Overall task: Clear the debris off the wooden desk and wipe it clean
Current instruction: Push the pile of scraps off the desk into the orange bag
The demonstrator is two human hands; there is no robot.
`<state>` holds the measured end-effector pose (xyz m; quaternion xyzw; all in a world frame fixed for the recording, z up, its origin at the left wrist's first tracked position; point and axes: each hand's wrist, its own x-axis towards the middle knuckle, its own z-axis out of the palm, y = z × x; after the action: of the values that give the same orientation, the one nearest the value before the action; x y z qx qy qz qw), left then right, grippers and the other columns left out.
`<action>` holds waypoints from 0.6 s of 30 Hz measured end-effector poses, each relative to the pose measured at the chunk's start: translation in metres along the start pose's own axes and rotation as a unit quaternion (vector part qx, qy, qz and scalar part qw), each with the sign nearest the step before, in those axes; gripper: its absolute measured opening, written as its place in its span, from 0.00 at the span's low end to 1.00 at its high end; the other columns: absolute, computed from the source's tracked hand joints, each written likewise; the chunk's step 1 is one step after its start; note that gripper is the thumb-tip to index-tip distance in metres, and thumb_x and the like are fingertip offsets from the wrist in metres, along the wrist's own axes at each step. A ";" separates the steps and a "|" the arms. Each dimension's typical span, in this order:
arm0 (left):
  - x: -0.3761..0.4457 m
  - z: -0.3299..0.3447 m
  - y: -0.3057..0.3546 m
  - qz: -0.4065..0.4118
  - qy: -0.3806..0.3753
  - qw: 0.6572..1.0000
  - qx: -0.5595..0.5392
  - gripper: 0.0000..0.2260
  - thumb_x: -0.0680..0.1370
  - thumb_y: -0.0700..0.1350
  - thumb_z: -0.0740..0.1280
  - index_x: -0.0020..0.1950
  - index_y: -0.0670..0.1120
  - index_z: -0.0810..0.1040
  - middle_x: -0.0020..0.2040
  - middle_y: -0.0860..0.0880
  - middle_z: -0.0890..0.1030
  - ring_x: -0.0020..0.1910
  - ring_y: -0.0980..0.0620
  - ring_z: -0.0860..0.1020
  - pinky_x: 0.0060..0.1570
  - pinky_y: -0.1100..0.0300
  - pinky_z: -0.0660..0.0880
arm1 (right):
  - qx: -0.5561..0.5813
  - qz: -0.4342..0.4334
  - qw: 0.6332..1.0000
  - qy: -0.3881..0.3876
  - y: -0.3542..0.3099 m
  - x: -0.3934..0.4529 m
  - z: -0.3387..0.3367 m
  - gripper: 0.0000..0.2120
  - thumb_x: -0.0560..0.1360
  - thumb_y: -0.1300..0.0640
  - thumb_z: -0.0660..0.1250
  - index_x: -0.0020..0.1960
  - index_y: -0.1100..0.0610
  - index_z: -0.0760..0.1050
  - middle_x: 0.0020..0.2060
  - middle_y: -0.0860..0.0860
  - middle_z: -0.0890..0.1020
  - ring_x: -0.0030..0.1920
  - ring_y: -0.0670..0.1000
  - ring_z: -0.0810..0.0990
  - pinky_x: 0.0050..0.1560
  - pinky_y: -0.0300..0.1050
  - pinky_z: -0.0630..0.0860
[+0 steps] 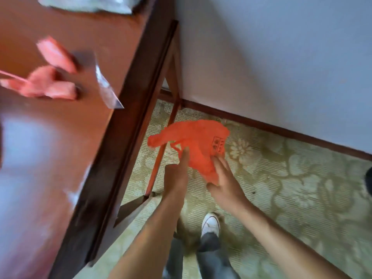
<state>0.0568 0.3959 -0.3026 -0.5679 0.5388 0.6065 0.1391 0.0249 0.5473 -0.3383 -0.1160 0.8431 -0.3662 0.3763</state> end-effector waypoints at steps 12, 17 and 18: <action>-0.115 -0.066 0.011 0.108 0.135 0.985 0.003 0.12 0.82 0.46 0.66 0.40 0.46 0.78 0.34 0.46 0.83 0.34 0.44 0.82 0.38 0.49 0.79 | -0.168 0.178 0.969 -0.038 -0.162 -0.124 -0.077 0.26 0.78 0.48 0.65 0.75 0.49 0.68 0.58 0.48 0.80 0.49 0.50 0.78 0.47 0.43 0.74; -0.152 -0.095 0.016 0.113 0.128 0.983 -0.066 0.13 0.84 0.50 0.67 0.42 0.45 0.74 0.35 0.47 0.79 0.32 0.50 0.76 0.37 0.51 0.75 | -0.340 0.157 0.926 0.039 -0.225 -0.119 -0.113 0.14 0.77 0.50 0.64 0.59 0.54 0.79 0.50 0.54 0.82 0.49 0.57 0.81 0.49 0.47 0.76; -0.159 -0.101 0.020 0.120 0.123 0.983 -0.070 0.13 0.82 0.52 0.69 0.43 0.46 0.74 0.36 0.48 0.80 0.34 0.50 0.77 0.39 0.51 0.76 | -0.338 0.125 0.930 0.069 -0.231 -0.110 -0.113 0.17 0.77 0.49 0.66 0.64 0.53 0.76 0.57 0.55 0.81 0.55 0.59 0.81 0.52 0.50 0.79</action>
<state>0.1457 0.3769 -0.1360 -0.5779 0.5721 0.5804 -0.0424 0.0012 0.4967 -0.0645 -0.1041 0.9486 -0.0167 0.2984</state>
